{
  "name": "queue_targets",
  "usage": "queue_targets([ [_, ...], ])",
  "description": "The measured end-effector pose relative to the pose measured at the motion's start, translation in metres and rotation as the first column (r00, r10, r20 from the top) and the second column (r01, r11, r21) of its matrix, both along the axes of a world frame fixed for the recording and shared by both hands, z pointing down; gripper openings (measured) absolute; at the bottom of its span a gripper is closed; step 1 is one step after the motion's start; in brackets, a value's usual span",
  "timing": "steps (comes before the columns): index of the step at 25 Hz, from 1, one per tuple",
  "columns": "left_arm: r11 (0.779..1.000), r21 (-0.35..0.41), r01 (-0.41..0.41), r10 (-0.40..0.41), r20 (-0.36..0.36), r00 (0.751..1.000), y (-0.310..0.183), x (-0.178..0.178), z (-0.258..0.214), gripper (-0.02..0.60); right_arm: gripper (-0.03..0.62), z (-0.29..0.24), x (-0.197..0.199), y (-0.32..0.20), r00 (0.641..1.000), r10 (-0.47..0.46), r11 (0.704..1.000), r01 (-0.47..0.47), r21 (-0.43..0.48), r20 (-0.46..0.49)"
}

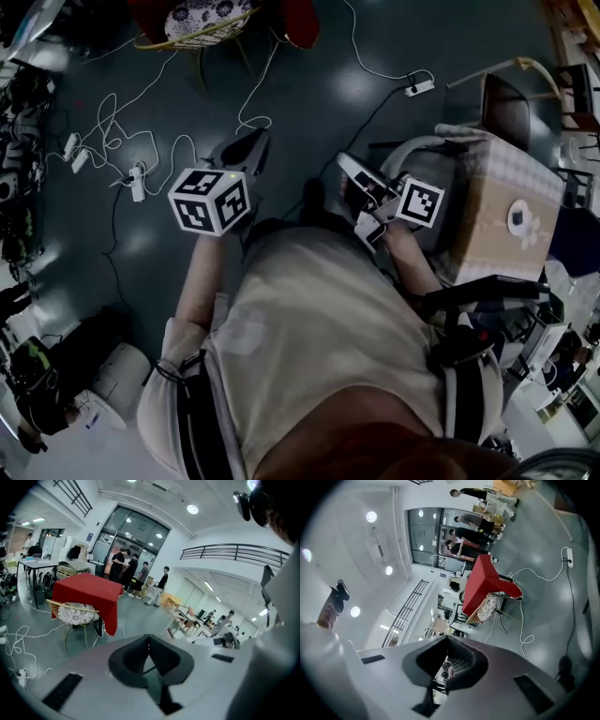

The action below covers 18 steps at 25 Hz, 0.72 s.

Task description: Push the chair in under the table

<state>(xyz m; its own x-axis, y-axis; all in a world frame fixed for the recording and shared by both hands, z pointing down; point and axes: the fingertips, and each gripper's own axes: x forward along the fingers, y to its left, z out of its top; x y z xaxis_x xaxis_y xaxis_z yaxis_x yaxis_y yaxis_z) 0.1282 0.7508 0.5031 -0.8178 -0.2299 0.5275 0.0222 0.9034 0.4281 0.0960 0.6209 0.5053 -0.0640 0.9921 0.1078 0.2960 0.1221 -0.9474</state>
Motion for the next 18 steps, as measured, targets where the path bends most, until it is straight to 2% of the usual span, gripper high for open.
queue_targets([
  [6, 0.994, -0.072, -0.079, 0.078, -0.024, 0.997, -0.015, -0.042, -0.008, 0.008, 0.012, -0.005, -0.05, -0.021, 0.996, 0.083, 0.995, -0.081, -0.057, 0.026],
  [13, 0.982, -0.088, -0.165, 0.163, -0.028, 0.986, -0.021, -0.078, -0.006, 0.008, 0.012, -0.002, -0.062, -0.023, 0.991, 0.131, 0.989, -0.131, -0.074, -0.003],
  [18, 0.96, -0.073, -0.269, 0.27, -0.006, 0.963, -0.02, -0.131, 0.002, 0.008, 0.012, -0.008, -0.109, -0.033, 0.962, 0.272, 0.959, -0.27, -0.084, 0.004],
])
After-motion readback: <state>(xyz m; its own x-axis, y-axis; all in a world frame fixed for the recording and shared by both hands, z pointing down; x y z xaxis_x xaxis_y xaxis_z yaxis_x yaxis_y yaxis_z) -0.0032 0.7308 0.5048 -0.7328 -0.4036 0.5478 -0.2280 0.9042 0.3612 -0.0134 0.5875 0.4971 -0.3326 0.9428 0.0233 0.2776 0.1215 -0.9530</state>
